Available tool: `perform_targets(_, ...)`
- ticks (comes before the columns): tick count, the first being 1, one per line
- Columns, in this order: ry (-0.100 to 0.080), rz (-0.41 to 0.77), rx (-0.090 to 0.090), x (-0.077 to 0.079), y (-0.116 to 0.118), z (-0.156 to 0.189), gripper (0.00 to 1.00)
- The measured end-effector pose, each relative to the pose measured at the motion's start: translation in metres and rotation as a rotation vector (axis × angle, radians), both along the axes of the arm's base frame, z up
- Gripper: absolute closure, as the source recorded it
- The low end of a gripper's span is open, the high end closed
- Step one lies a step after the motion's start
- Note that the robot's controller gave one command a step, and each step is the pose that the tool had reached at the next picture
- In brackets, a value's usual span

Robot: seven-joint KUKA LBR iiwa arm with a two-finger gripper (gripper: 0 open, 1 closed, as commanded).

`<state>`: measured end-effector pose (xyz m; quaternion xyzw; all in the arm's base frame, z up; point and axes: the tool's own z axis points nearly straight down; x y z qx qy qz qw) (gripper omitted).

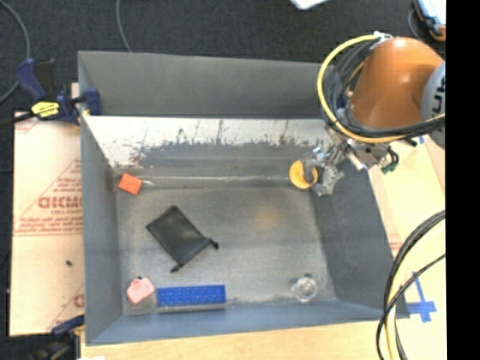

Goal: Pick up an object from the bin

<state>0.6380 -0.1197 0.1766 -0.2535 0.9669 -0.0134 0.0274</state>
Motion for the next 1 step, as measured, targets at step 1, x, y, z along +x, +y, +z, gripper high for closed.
perform_targets(1,-0.018,-0.050,0.000,0.0176,-0.0274,0.0883,1.00)
